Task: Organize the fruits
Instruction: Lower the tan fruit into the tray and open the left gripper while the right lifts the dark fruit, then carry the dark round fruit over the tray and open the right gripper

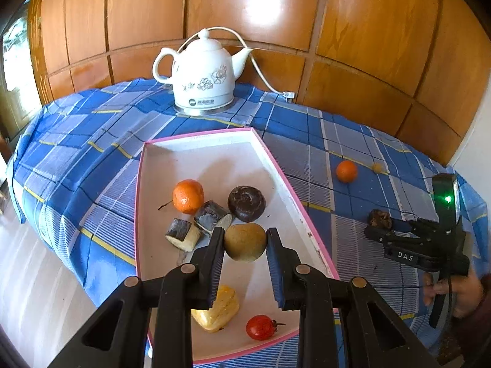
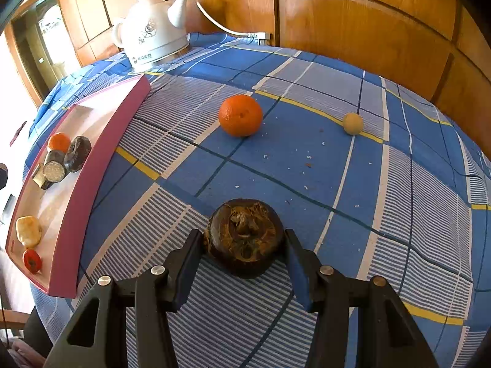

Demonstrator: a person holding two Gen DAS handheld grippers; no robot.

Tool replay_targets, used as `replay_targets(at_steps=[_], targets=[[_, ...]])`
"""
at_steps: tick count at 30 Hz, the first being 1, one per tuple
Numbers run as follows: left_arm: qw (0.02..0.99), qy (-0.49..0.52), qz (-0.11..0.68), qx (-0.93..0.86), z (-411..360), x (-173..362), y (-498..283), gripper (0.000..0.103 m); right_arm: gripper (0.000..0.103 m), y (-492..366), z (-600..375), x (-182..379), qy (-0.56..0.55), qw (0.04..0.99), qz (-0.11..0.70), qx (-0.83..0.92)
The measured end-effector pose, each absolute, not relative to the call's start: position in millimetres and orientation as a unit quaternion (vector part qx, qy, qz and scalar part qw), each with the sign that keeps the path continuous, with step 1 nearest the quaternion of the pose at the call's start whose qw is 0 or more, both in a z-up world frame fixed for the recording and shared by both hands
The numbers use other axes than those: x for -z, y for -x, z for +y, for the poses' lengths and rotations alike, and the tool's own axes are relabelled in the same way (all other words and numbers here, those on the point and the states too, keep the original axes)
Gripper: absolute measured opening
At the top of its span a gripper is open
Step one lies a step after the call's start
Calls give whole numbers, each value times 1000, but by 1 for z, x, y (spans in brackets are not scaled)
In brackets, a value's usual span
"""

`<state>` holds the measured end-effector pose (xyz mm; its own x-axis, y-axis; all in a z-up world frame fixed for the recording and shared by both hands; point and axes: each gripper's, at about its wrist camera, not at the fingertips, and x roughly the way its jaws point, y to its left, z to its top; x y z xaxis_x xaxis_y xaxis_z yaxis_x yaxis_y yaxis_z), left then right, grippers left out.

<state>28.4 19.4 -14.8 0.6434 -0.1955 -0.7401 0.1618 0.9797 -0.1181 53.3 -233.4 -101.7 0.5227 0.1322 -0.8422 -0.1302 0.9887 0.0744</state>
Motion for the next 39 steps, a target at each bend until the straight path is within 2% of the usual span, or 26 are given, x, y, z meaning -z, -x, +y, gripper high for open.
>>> replay_targets(at_steps=[11, 23, 26, 30, 32, 37, 39], targets=[[899, 78, 424, 80, 62, 14, -69, 28, 54, -52, -234, 100, -2, 874, 481, -75], [892, 42, 440, 97, 37, 30, -145, 28, 54, -53, -235, 101, -5, 873, 481, -76], [893, 26, 440, 94, 33, 35, -150, 34, 54, -53, -235, 101, -6, 874, 480, -76], [898, 14, 432, 79, 33, 34, -149, 57, 54, -52, -235, 101, -8, 875, 478, -76], [904, 15, 422, 66, 37, 30, -145, 61, 54, -52, -235, 101, -8, 876, 477, -76], [921, 12, 388, 17, 44, 16, -120, 83, 54, -51, -235, 101, -8, 877, 475, -74], [927, 13, 376, 2, 47, 11, -109, 86, 54, -51, -235, 101, -7, 877, 474, -73]])
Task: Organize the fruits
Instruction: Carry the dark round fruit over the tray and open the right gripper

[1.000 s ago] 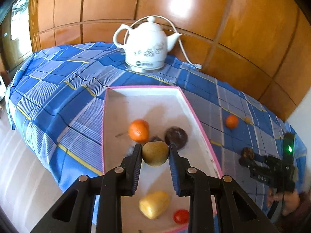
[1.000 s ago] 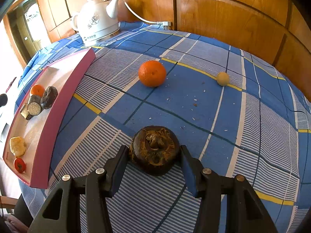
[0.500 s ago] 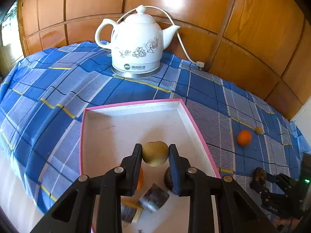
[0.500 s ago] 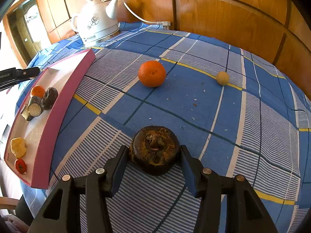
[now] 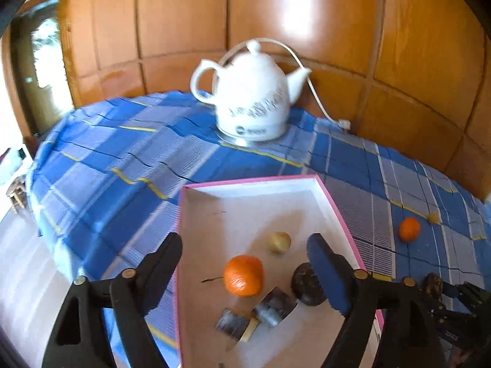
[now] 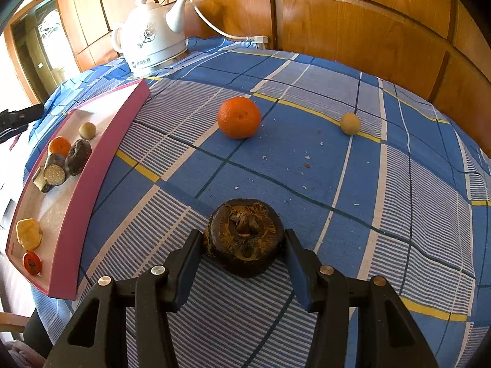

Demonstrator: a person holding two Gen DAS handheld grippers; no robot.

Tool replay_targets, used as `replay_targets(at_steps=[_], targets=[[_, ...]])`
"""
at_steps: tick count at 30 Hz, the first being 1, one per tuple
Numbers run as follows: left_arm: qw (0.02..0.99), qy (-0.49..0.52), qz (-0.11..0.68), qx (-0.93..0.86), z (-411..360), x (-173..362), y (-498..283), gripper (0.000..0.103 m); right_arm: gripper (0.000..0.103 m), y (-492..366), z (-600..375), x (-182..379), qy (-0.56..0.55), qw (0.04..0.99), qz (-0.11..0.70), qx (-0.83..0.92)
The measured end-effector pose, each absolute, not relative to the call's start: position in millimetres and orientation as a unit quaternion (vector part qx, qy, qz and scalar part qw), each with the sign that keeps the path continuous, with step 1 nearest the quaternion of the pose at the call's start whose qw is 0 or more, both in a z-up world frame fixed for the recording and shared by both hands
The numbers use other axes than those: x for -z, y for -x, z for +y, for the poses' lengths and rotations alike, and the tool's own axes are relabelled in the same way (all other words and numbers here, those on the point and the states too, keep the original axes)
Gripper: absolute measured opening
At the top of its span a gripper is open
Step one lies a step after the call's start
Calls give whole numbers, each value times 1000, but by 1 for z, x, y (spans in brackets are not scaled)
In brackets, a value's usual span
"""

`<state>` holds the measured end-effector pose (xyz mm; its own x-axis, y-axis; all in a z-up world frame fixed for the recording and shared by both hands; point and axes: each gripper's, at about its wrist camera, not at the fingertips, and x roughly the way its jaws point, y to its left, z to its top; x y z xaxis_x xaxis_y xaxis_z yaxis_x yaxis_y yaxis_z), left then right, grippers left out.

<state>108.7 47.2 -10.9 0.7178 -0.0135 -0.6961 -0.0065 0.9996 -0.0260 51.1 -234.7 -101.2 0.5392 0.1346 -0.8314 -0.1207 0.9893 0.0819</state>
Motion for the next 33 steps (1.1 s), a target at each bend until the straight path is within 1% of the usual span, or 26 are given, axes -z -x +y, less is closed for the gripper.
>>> replay_targets(at_steps=[2, 4, 6, 13, 18, 23, 33], targets=[[930, 13, 366, -11, 50, 7, -98, 89, 54, -51, -235, 101, -7, 877, 475, -72], [933, 6, 357, -29, 50, 4, -86, 98, 54, -51, -235, 101, -7, 877, 475, -72], [938, -2, 344, -42, 51, 0, -75, 103, 54, -51, -234, 101, -7, 877, 475, -71], [948, -20, 307, -82, 53, -11, -48, 103, 54, -52, -233, 101, -4, 876, 477, -67], [944, -29, 316, -94, 54, -6, -40, 103, 54, -53, -231, 101, -1, 875, 480, -61], [939, -1, 333, -80, 62, 2, -33, 103, 54, -54, -229, 100, 1, 873, 485, -51], [939, 33, 338, -44, 66, 8, -24, 103, 53, -53, -223, 95, -5, 863, 504, -45]])
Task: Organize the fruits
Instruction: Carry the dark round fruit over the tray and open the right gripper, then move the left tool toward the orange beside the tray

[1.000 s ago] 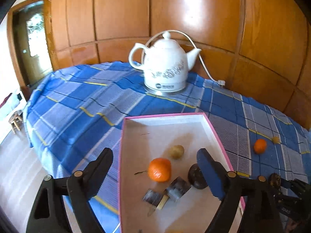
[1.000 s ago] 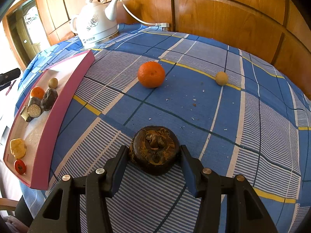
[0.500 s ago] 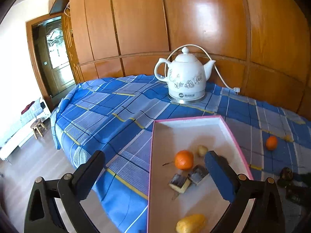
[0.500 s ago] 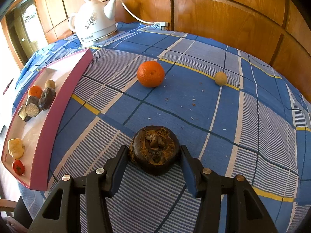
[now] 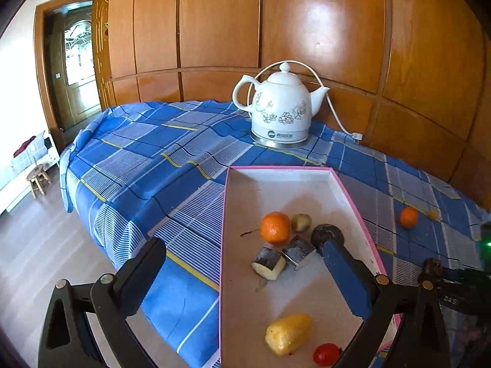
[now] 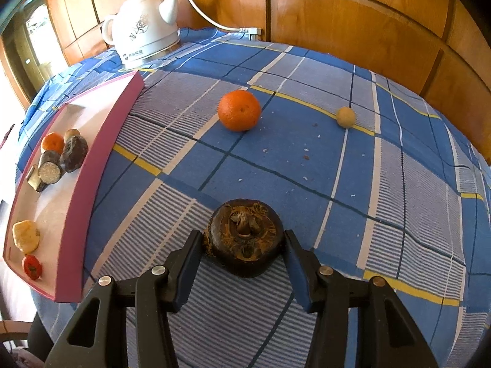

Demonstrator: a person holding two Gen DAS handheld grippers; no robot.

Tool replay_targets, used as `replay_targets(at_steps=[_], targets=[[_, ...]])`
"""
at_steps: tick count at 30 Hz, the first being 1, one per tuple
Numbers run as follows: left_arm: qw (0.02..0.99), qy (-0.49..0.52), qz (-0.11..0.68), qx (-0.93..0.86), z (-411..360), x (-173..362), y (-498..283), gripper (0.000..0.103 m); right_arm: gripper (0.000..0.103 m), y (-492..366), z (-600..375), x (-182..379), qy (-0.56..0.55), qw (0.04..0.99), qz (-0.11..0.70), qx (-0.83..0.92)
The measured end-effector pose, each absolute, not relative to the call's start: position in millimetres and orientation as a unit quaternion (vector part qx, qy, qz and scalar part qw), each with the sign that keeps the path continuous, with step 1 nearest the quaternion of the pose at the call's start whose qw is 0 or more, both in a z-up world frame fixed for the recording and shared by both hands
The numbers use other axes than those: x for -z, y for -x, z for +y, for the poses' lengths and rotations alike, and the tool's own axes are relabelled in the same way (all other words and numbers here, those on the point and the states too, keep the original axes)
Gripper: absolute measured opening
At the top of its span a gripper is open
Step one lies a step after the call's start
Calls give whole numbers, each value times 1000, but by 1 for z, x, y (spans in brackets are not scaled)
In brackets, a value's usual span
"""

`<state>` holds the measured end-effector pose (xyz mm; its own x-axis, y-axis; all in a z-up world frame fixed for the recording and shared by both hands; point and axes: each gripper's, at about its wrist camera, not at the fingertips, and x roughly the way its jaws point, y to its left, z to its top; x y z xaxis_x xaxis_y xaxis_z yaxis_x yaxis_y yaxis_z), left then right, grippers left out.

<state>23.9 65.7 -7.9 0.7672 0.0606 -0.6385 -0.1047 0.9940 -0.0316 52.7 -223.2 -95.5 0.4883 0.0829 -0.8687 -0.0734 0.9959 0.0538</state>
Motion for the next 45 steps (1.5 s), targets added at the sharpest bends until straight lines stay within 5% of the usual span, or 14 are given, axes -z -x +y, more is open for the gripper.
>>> replay_targets(at_steps=[17, 30, 45], targets=[[926, 83, 366, -43, 95, 17, -23, 103, 53, -42, -134, 27, 12, 868, 449, -212], [924, 96, 363, -76, 119, 17, -21, 103, 53, -79, -42, 66, 77, 816, 501, -276], [924, 78, 370, -63, 108, 17, -22, 103, 57, -68, -57, 57, 36, 828, 486, -279]])
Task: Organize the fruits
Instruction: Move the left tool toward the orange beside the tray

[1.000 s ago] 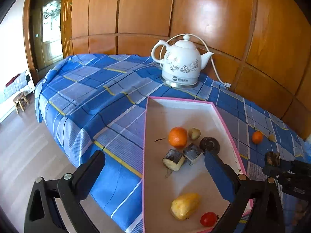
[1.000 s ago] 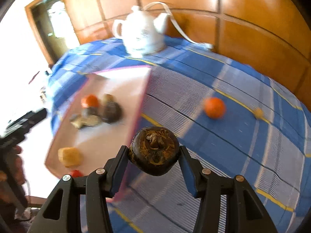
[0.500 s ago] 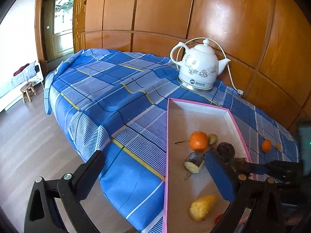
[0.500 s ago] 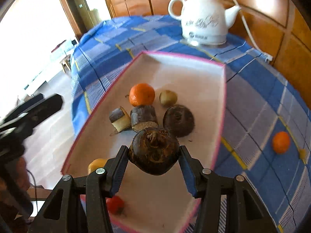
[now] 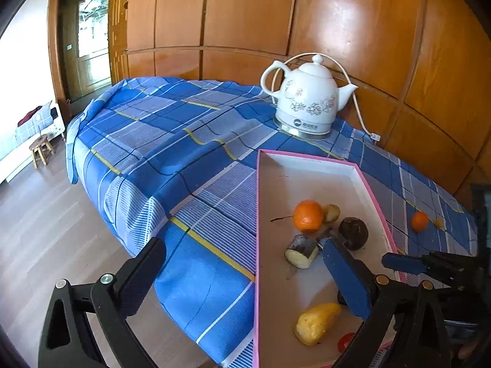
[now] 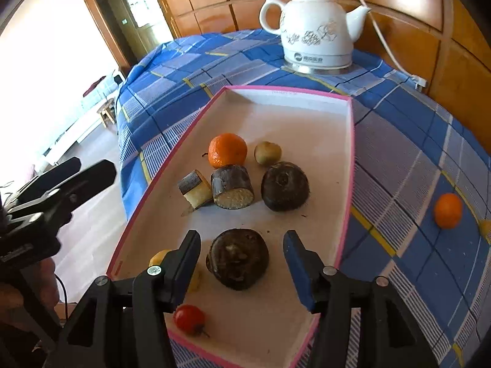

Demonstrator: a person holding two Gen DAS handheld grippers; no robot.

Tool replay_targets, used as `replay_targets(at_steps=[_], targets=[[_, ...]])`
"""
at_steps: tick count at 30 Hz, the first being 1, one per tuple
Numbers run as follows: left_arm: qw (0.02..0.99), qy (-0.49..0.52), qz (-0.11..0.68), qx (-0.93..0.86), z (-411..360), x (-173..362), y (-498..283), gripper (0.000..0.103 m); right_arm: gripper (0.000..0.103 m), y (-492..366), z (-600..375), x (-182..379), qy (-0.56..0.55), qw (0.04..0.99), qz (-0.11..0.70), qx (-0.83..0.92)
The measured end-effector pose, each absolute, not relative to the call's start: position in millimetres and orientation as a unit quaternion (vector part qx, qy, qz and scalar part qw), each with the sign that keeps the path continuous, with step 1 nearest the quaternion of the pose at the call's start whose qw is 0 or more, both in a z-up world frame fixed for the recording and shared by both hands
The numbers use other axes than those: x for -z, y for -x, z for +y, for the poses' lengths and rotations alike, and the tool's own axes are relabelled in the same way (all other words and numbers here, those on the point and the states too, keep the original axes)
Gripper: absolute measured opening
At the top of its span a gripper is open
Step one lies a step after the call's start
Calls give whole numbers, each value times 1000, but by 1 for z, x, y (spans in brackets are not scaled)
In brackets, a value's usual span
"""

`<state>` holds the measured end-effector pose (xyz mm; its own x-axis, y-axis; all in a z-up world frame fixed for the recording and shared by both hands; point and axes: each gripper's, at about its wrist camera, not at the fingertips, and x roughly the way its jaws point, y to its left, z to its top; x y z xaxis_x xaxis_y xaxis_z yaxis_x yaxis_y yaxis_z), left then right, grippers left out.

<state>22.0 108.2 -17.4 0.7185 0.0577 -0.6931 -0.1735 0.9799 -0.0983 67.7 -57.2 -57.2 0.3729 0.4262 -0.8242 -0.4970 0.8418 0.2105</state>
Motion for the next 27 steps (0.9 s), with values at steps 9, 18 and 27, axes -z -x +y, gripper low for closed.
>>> replay_targets(at_steps=[9, 18, 27], targets=[[926, 63, 369, -41, 91, 11, -20, 103, 57, -53, -88, 33, 17, 852, 454, -259], [928, 46, 368, -24, 73, 6, -18, 103, 57, -52, -130, 23, -3, 869, 441, -223], [929, 23, 370, -1, 52, 3, -18, 103, 57, -54, -176, 14, 4, 882, 434, -180]])
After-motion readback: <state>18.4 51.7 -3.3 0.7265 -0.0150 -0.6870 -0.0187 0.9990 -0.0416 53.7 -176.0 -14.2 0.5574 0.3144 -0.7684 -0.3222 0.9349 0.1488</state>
